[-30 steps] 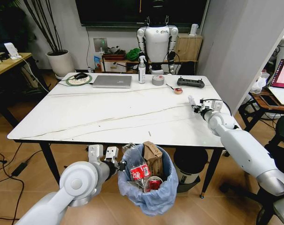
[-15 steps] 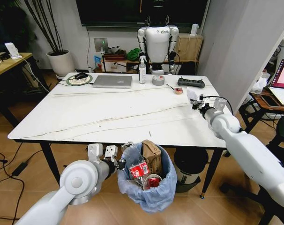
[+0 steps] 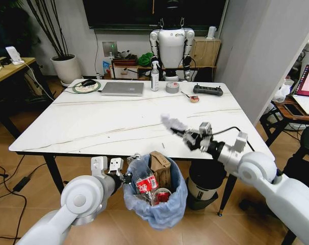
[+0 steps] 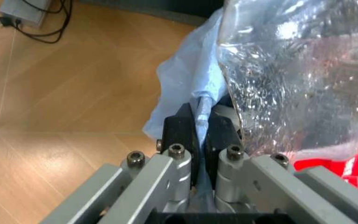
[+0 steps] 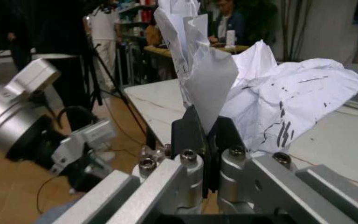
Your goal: Pick up the trash bin and place the trash from the table into it.
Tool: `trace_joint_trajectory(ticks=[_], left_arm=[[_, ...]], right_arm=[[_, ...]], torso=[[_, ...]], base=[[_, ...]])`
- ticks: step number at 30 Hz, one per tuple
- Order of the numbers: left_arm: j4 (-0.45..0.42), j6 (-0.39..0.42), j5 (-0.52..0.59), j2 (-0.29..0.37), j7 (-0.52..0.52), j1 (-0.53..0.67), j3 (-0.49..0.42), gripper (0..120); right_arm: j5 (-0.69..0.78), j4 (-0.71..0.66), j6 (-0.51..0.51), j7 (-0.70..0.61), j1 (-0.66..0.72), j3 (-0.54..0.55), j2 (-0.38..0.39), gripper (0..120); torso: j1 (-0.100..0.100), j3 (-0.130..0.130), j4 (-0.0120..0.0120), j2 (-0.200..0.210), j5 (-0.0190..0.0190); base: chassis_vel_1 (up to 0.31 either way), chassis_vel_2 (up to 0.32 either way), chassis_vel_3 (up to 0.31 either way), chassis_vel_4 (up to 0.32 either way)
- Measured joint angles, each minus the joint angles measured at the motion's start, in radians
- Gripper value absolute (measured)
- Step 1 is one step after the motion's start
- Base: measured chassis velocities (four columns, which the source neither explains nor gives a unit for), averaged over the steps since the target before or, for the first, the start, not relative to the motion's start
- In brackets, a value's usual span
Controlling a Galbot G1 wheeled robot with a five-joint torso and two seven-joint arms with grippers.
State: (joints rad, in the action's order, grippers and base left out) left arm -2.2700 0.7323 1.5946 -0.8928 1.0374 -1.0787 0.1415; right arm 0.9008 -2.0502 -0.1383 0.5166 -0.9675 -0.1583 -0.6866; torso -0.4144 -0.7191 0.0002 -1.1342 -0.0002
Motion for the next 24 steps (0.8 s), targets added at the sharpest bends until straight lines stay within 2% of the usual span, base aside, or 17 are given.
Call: trace_joint_trajectory(ticks=[8,12,24], left_arm=[[0.021,0.002,0.016,0.006,0.002,0.018,0.008,0],[0.028,0.002,0.022,0.009,0.003,0.025,0.014,0],[0.037,0.003,0.038,0.002,0.011,0.037,-0.005,0]], right_arm=[[-0.146,-0.024,0.041,0.186,-0.119,-0.077,0.046,0],[-0.206,-0.028,0.049,0.238,-0.155,-0.104,0.054,0],[-0.303,-0.066,0.07,0.255,-0.207,-0.074,0.064,0]], torso=[[0.0,0.0,-0.0001,0.0,0.0002],[0.0,0.0,-0.0002,0.0,0.0002],[0.0,0.0,-0.0002,0.0,0.0001]], base=[[0.0,0.0,0.0,0.0],[0.0,0.0,0.0,0.0],[0.0,0.0,0.0,0.0]])
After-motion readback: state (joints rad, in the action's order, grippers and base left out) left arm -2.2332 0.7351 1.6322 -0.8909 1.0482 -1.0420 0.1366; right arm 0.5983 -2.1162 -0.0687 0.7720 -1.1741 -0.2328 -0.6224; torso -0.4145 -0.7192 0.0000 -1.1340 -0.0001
